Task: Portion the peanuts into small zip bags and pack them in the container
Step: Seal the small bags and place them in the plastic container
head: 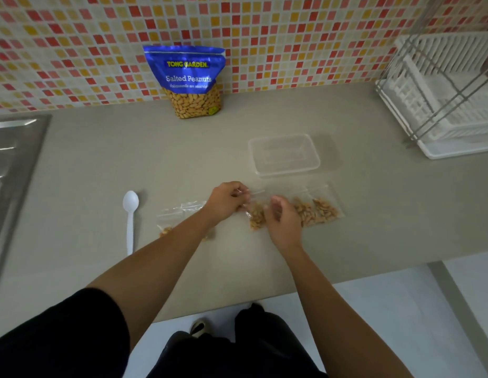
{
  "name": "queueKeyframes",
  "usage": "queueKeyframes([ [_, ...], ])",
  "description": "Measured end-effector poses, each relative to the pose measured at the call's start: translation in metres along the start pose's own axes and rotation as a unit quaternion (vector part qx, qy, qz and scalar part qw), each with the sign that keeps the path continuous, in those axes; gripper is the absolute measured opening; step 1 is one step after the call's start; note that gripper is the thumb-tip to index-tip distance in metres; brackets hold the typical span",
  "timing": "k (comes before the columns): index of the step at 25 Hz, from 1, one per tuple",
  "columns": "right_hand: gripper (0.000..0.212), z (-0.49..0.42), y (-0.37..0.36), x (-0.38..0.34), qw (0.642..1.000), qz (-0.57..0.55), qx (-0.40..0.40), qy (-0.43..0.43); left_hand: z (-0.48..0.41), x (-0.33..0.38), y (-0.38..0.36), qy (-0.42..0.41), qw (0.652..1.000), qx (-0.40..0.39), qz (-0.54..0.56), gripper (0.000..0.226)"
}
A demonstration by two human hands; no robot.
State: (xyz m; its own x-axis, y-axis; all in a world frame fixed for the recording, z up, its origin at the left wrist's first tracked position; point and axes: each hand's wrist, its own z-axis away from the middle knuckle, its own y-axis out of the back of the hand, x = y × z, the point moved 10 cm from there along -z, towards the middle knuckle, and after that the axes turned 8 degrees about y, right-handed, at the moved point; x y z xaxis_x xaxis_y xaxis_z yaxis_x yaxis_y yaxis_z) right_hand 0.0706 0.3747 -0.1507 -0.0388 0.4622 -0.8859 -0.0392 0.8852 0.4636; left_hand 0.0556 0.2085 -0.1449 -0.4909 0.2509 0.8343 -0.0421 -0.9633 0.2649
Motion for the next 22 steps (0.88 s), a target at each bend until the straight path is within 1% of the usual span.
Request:
queueKeyframes([
  [3, 0.034, -0.01, -0.025, -0.008, 0.996, -0.073, -0.035, -0.026, 0.01, -0.001, 0.016, 0.004, 1.0, -0.009, 0.023, 0.006],
  [5, 0.025, -0.012, -0.039, -0.012, 0.994, -0.102, -0.039, -0.032, 0.016, -0.004, 0.026, 0.011, 1.0, -0.008, 0.017, 0.007],
  [8, 0.006, -0.01, -0.05, -0.014, 0.987, -0.157, -0.013, -0.041, 0.02, -0.014, 0.042, 0.02, 1.0, 0.003, -0.005, 0.011],
  [10, 0.005, -0.007, -0.057, -0.016, 0.981, -0.187, -0.015, -0.05, 0.022, -0.017, 0.052, 0.006, 0.999, 0.026, -0.047, 0.013],
  [13, 0.011, -0.002, -0.069, -0.019, 0.971, -0.227, -0.035, -0.072, 0.028, -0.006, 0.059, -0.053, 0.986, 0.06, -0.15, 0.014],
  [16, 0.012, 0.001, -0.074, -0.017, 0.963, -0.252, -0.037, -0.084, 0.029, 0.002, 0.055, -0.093, 0.972, 0.06, -0.21, 0.013],
  [19, 0.011, 0.002, -0.075, -0.016, 0.964, -0.252, -0.036, -0.081, 0.028, 0.005, 0.051, -0.104, 0.962, 0.05, -0.246, 0.013],
  [22, 0.012, 0.005, -0.077, -0.014, 0.963, -0.25, -0.032, -0.094, 0.028, 0.009, 0.045, -0.102, 0.936, 0.051, -0.333, 0.013],
])
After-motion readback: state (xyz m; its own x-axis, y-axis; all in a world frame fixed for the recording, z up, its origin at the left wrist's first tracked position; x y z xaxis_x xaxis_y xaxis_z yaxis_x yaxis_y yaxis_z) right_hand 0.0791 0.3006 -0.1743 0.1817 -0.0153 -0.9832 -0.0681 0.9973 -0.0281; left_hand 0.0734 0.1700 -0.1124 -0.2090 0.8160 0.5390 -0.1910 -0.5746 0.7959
